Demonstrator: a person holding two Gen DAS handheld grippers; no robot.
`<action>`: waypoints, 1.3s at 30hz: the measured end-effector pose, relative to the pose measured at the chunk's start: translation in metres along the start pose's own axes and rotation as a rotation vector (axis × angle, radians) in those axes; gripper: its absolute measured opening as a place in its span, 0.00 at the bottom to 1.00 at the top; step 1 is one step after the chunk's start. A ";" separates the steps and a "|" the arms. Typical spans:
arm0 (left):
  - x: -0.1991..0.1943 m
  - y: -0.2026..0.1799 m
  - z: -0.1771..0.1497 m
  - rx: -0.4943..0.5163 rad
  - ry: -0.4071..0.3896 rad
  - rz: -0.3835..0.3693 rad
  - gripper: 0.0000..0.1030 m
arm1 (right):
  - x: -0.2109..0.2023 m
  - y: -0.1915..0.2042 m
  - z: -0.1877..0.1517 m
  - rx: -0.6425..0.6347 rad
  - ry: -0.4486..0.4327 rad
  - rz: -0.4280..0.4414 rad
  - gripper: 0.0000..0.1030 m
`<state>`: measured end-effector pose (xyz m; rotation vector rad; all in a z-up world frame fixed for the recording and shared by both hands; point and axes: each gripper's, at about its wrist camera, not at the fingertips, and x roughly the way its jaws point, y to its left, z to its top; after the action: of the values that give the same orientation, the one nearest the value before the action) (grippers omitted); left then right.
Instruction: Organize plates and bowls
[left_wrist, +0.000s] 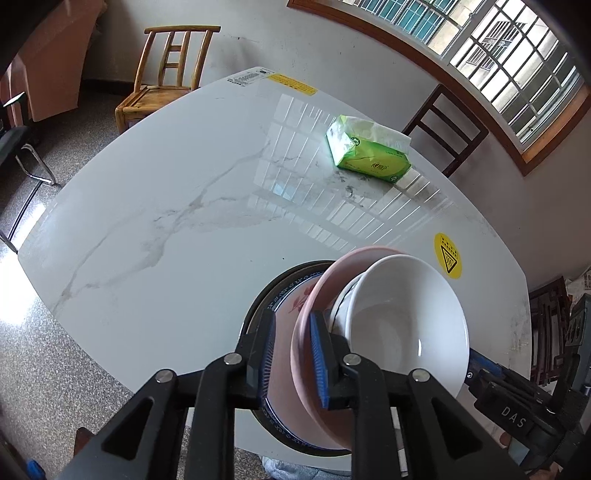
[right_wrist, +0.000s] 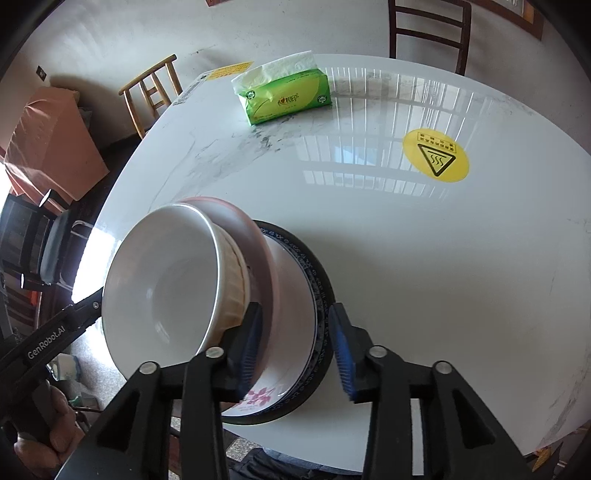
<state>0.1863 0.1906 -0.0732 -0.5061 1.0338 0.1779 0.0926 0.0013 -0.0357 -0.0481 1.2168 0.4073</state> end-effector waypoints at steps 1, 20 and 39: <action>-0.002 0.000 0.000 0.005 -0.004 0.002 0.22 | -0.002 -0.002 0.000 0.001 -0.011 -0.006 0.48; -0.052 -0.009 -0.046 0.063 -0.106 0.088 0.60 | -0.053 -0.014 -0.042 -0.114 -0.227 -0.007 0.95; -0.045 -0.038 -0.101 0.127 -0.091 0.143 0.60 | -0.057 -0.001 -0.096 -0.171 -0.219 0.036 0.98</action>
<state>0.0993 0.1137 -0.0637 -0.3060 0.9856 0.2577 -0.0098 -0.0401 -0.0173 -0.1252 0.9666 0.5339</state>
